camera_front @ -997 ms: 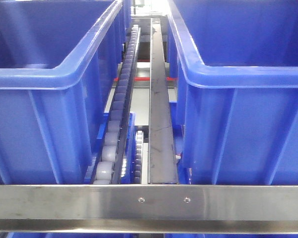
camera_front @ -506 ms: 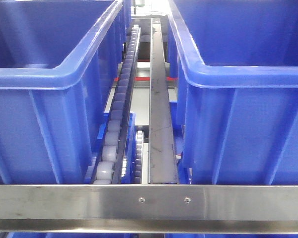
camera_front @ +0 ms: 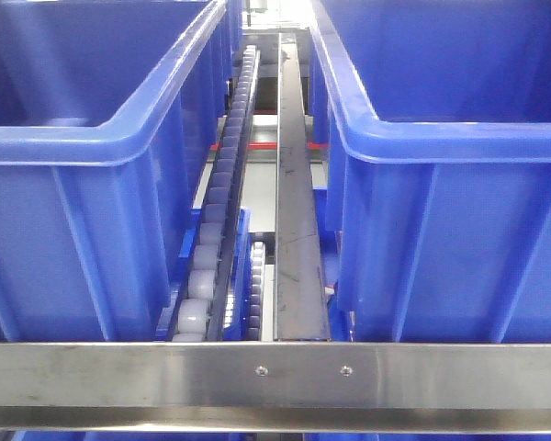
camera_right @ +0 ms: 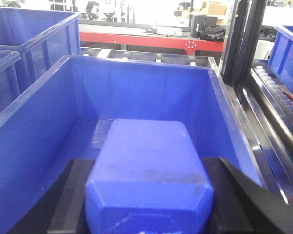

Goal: Pick and sort blue part to right shelf
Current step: 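Lower both held parts into the two blue bins and open grippers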

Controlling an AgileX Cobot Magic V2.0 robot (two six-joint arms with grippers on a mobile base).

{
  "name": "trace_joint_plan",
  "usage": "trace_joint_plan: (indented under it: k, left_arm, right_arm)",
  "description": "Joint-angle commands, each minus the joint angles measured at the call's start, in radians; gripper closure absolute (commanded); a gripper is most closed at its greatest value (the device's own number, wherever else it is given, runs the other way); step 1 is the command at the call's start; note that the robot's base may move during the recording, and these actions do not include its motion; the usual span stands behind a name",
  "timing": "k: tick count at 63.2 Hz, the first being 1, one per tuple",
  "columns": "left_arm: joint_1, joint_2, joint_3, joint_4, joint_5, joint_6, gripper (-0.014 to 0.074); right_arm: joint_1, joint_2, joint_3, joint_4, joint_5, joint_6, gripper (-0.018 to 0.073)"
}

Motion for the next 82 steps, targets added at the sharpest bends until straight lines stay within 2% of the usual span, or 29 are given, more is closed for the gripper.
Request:
trace_joint_plan:
  k: [1,5,13,26,34,51,56,63,66,71,74,82]
  left_arm:
    - [0.002,0.025,-0.047,-0.049,-0.073,0.002,0.0335]
    - [0.0,0.059,-0.075,-0.051,-0.057,0.021,0.0335]
    - [-0.038,0.187,-0.149,-0.104,-0.05,0.14,0.0335]
    - [-0.156,0.434,-0.238,-0.127,-0.115,0.142,0.0335]
    - [-0.221,0.556,-0.269,-0.127,-0.182,0.144,0.0335]
    - [-0.272,0.763,-0.275,-0.13,-0.233,0.144,0.0324]
    - [-0.272,0.796,-0.275,-0.142,-0.237,0.144,0.0286]
    - [-0.272,0.817,-0.275,-0.169,-0.237,0.144,0.0154]
    - [-0.272,0.818,-0.275,-0.174,-0.24,0.144,0.0069]
    - [-0.272,0.82,-0.275,-0.174,-0.246,0.144,-0.0008]
    - [-0.272,0.82,-0.275,-0.174,-0.248,0.144,-0.0029]
    - [-0.272,0.813,-0.277,-0.16,-0.249,0.146,-0.002]
  right_arm:
    - [-0.002,0.024,-0.053,-0.009,-0.093,-0.007,0.016]
    - [-0.002,0.055,-0.079,-0.009,-0.083,-0.007,0.016]
    - [0.016,0.176,-0.147,-0.009,-0.077,-0.007,0.016]
    - [0.078,0.407,-0.243,-0.008,-0.078,-0.007,0.016]
    - [0.088,0.511,-0.264,-0.008,-0.117,-0.007,0.016]
    - [0.088,0.68,-0.264,-0.008,-0.225,-0.007,0.0152]
    - [0.088,0.712,-0.264,-0.008,-0.237,-0.007,0.0092]
    - [0.087,0.739,-0.264,-0.003,-0.234,-0.007,-0.0059]
    - [0.087,0.745,-0.264,-0.002,-0.227,-0.007,-0.0044]
    - [0.087,0.746,-0.264,-0.001,-0.21,-0.007,-0.0039]
    - [0.087,0.744,-0.264,0.0,-0.208,-0.007,-0.0039]
    - [0.087,0.73,-0.266,0.027,-0.204,-0.007,-0.0038]
